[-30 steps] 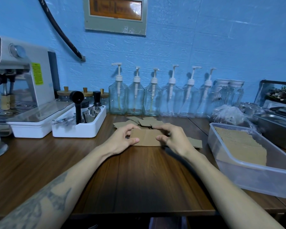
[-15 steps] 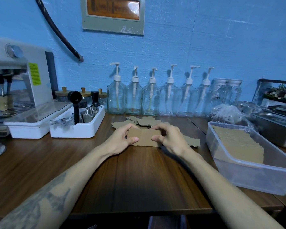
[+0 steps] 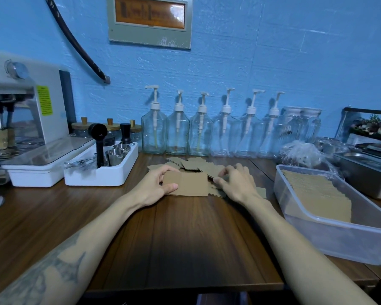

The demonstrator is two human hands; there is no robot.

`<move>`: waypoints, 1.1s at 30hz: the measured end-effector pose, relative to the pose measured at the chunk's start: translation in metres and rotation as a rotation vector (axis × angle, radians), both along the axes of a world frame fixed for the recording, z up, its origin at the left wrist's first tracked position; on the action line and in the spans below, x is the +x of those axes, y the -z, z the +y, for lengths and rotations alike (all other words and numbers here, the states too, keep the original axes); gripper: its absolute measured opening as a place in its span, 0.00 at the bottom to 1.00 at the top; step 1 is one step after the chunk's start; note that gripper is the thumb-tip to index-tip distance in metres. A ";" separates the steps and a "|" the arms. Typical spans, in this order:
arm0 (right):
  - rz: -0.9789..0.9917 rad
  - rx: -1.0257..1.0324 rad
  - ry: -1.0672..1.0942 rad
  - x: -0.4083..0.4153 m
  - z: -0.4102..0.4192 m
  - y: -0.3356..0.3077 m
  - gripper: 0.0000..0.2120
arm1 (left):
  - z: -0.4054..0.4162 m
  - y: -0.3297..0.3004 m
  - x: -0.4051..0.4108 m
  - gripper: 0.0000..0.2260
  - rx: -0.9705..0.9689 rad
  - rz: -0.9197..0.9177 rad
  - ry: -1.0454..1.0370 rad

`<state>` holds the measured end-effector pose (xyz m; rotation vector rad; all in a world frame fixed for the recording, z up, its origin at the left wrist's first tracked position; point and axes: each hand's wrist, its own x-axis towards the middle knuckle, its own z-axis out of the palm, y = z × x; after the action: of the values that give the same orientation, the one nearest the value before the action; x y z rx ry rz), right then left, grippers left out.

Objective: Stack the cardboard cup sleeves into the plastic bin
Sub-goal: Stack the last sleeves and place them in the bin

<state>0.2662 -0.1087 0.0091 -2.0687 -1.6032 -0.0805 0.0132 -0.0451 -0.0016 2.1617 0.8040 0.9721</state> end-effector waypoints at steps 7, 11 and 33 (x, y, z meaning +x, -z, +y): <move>0.010 -0.019 0.017 -0.001 0.009 -0.001 0.10 | 0.003 0.001 0.002 0.13 -0.125 -0.005 0.033; 0.056 -0.022 -0.036 0.000 0.004 -0.005 0.08 | 0.004 0.001 0.003 0.13 -0.139 0.006 0.028; 0.594 0.355 -0.227 -0.021 -0.013 -0.011 0.15 | 0.008 -0.001 -0.009 0.19 -0.088 0.066 -0.124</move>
<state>0.2454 -0.1216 0.0201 -1.4471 -1.3185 0.2838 0.0042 -0.0370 -0.0004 2.0980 1.0038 0.9131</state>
